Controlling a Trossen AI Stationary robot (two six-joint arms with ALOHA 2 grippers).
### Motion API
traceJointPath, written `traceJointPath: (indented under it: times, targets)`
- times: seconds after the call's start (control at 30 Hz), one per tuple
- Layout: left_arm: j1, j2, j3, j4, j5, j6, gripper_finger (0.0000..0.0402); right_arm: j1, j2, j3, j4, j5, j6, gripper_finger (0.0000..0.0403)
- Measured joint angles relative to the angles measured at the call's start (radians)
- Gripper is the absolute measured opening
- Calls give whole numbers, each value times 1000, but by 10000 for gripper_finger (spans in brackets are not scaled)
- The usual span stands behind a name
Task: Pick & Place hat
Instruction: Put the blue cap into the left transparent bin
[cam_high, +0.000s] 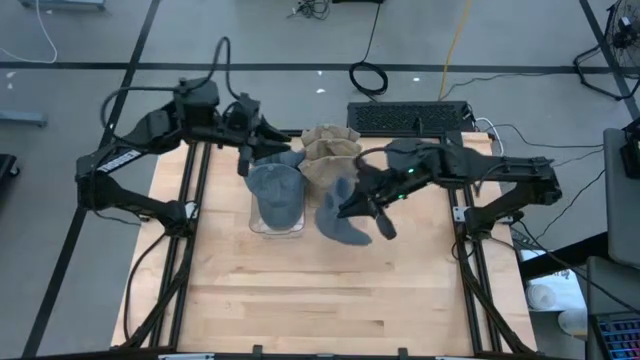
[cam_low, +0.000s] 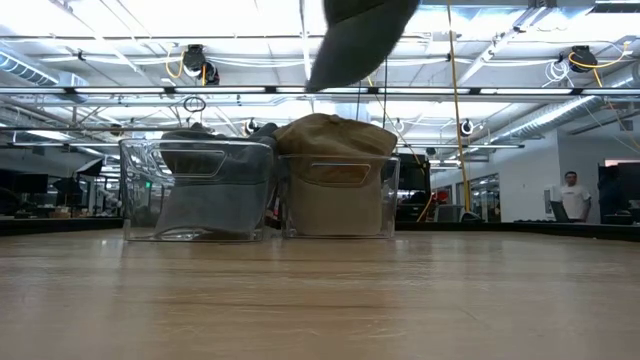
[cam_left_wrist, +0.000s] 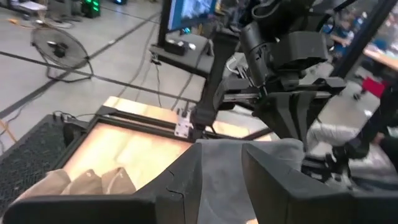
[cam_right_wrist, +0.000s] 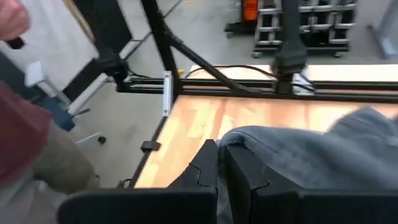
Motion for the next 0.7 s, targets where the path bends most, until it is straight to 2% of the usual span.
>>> traceJointPath:
  times: [0.17, 0.53, 0.7]
  targets:
    - [-17, 30, 0, 3, 33, 24, 120, 2, 63, 0, 36, -19, -52, 0]
    - [-81, 48, 0, 14, 51, -53, 120, -80, 100, 147, -78, -16, -432, 0]
    - [-105, 45, 0, 58, 11, 40, 120, -111, 100, 179, -77, -14, -608, 0]
